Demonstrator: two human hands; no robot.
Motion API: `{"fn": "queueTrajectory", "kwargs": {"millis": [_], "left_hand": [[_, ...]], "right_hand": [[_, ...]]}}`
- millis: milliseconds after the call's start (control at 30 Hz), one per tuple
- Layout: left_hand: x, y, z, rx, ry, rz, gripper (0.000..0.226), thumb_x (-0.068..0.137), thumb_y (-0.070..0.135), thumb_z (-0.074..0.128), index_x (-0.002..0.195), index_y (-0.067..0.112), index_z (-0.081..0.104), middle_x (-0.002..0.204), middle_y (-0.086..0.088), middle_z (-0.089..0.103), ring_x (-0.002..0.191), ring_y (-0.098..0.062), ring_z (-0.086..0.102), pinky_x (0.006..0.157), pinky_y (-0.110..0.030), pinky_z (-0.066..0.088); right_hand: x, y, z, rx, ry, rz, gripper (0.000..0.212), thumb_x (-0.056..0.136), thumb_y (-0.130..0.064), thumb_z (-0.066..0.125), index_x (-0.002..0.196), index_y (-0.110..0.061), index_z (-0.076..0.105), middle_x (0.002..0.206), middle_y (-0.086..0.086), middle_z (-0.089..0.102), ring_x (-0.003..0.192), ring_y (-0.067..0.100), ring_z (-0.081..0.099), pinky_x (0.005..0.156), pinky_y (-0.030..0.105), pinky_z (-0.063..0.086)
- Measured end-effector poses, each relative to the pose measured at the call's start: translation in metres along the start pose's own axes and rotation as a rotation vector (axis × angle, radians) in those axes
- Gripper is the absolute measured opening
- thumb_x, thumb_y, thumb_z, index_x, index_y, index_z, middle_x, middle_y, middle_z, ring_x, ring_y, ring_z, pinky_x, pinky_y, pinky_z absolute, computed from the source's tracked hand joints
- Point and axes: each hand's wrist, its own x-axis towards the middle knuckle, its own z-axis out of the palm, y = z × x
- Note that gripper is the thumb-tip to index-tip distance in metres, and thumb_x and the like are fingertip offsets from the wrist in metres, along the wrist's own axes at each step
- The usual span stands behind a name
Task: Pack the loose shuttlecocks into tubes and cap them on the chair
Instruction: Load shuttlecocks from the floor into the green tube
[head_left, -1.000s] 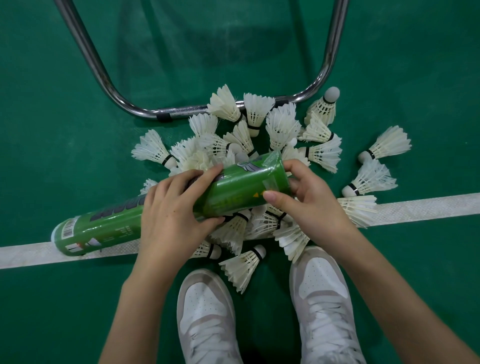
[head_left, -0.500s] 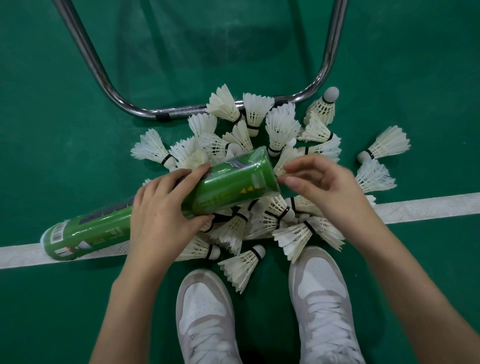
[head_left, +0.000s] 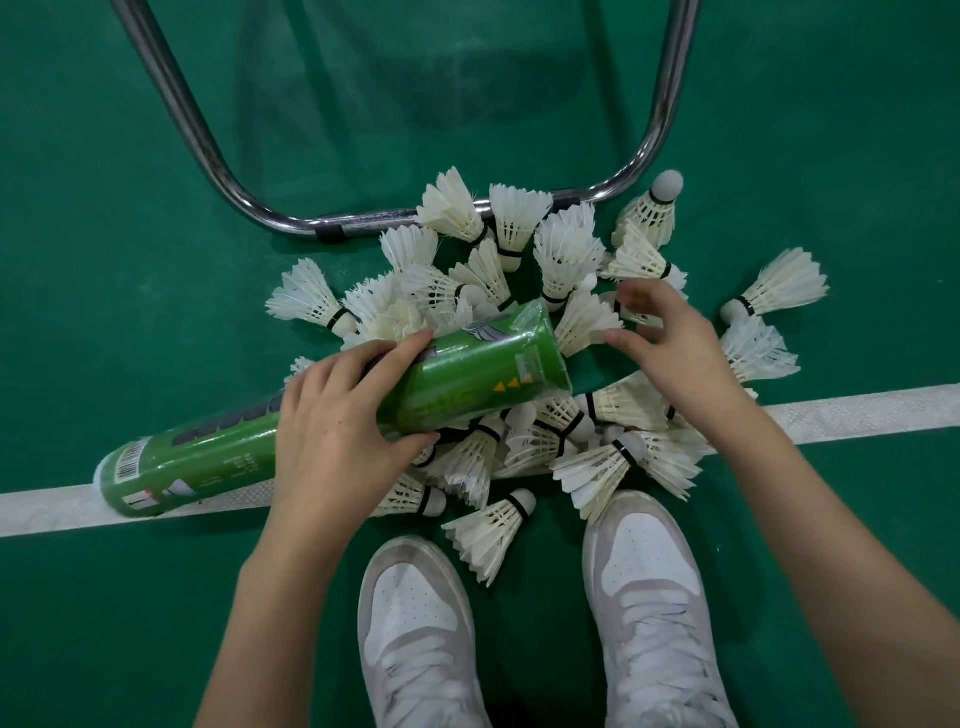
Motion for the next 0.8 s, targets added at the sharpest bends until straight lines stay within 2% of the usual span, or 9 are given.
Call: {"fn": "queueTrajectory", "kwargs": {"millis": [167, 333, 533, 700, 800], "left_hand": [[0.0, 0.0, 0.001, -0.006, 0.004, 0.0, 0.086, 0.062, 0.032, 0.084, 0.137, 0.038, 0.041, 0.125, 0.002, 0.056, 0.112, -0.024, 0.047, 0.096, -0.042, 0.034], [0.0, 0.001, 0.001, -0.006, 0.004, -0.006, 0.087, 0.062, 0.032, 0.084, 0.137, 0.039, 0.04, 0.125, 0.003, 0.055, 0.113, -0.024, 0.046, 0.097, -0.042, 0.034], [-0.001, 0.002, 0.0, -0.001, 0.002, -0.01, 0.087, 0.062, 0.032, 0.084, 0.137, 0.039, 0.041, 0.126, 0.003, 0.055, 0.113, -0.023, 0.045, 0.097, -0.043, 0.035], [0.0, 0.002, 0.0, -0.004, 0.007, -0.009, 0.087, 0.061, 0.032, 0.084, 0.137, 0.039, 0.042, 0.125, 0.002, 0.056, 0.112, -0.024, 0.047, 0.096, -0.044, 0.036], [0.0, 0.002, 0.0, -0.001, 0.005, -0.007, 0.088, 0.061, 0.032, 0.084, 0.137, 0.039, 0.041, 0.125, 0.002, 0.056, 0.112, -0.024, 0.047, 0.096, -0.044, 0.036]], "right_hand": [[0.005, 0.004, 0.006, -0.045, -0.017, 0.029, 0.035, 0.082, -0.017, 0.068, 0.116, -0.015, 0.057, 0.1, -0.005, 0.056, 0.097, 0.013, 0.053, 0.092, 0.033, 0.045], [0.003, 0.006, 0.008, 0.009, -0.008, 0.07, 0.023, 0.082, -0.012, 0.067, 0.103, -0.016, 0.057, 0.078, -0.006, 0.052, 0.079, 0.018, 0.055, 0.084, 0.037, 0.048], [-0.001, 0.003, 0.011, 0.065, -0.024, 0.121, 0.015, 0.087, -0.018, 0.063, 0.099, -0.018, 0.055, 0.087, 0.008, 0.067, 0.089, 0.022, 0.064, 0.078, 0.028, 0.045], [-0.007, -0.01, 0.004, 0.084, 0.034, 0.08, 0.011, 0.088, -0.018, 0.06, 0.097, -0.02, 0.056, 0.077, -0.006, 0.065, 0.078, 0.015, 0.062, 0.074, 0.028, 0.047], [-0.015, -0.024, -0.013, 0.18, 0.113, 0.047, 0.011, 0.089, -0.016, 0.06, 0.099, -0.019, 0.055, 0.078, -0.005, 0.065, 0.076, 0.008, 0.061, 0.071, 0.017, 0.046]]}}
